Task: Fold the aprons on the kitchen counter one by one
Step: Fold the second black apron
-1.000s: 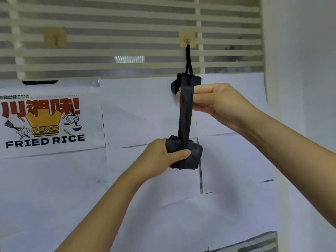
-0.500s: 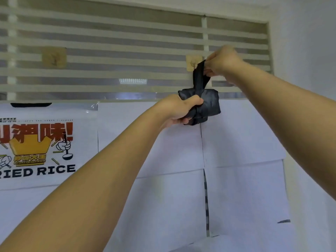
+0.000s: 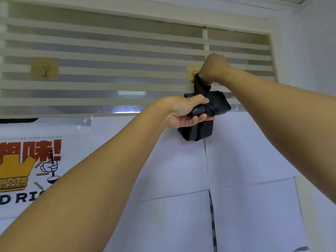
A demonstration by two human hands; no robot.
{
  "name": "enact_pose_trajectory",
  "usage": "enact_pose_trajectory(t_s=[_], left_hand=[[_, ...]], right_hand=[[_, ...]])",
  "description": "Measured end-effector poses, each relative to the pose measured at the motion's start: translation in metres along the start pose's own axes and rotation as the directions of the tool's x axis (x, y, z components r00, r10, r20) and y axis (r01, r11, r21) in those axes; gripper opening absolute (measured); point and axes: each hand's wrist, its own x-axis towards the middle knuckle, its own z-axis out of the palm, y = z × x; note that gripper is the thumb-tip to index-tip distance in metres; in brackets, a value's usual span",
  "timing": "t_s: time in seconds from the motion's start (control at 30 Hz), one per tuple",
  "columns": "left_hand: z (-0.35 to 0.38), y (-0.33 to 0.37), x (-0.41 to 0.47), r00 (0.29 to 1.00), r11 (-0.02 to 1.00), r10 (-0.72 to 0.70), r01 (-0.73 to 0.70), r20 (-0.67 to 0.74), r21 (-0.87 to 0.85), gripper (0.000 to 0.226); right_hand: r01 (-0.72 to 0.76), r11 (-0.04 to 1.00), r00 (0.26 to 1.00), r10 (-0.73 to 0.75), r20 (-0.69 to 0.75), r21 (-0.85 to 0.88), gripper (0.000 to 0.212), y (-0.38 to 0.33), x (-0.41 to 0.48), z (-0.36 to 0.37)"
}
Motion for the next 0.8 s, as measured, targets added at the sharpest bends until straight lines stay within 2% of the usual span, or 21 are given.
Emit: enact_pose_trajectory(t_s=[0.1,0.17,0.3,0.37,0.47,0.57,0.67,0.8], left_hand=[[-0.001,-0.004,0.003,1.0,0.996,0.009,-0.006,0.027,-0.085,0.017],[0.0,-0.004,0.006,0.999,0.993,0.028,-0.023,0.039,-0.119,0.018],[0.0,0.002,0.01,0.999,0.997,0.041,-0.04,0.021,-0.066,0.018],[-0.001,0.004,0.011,1.0,0.999,0.027,-0.026,0.017,-0.035,0.019],[-0.001,-0.002,0.008,1.0,0.998,-0.019,0.018,0.023,0.059,0.019],[0.001,-0.01,0.004,1.0,0.988,-0.025,0.024,0.006,0.151,0.017],[0.001,-0.021,-0.001,0.999,0.978,0.002,0.006,-0.037,0.21,0.016],[0.004,-0.026,-0.003,0.999,0.98,-0.018,0.026,-0.045,0.198,0.019]], right_hand=[[0.06,0.998,0.998,-0.06,0.001,0.015,0.033,0.002,0.003,0.0],[0.125,0.991,0.992,-0.124,0.015,-0.04,0.03,-0.002,0.005,0.001],[0.188,0.965,0.977,-0.165,0.132,-0.185,0.026,-0.014,0.005,0.006],[0.17,0.969,0.972,-0.135,0.19,-0.18,0.024,-0.012,0.008,0.013],[0.126,0.991,0.971,-0.116,0.208,-0.039,0.031,-0.004,0.011,0.02],[0.07,0.989,0.972,-0.097,0.216,0.131,0.028,0.005,0.005,0.02],[0.055,0.987,0.973,-0.086,0.216,0.148,0.03,0.014,-0.013,0.021],[0.073,0.972,0.969,-0.122,0.216,0.221,0.034,0.031,-0.042,0.025]])
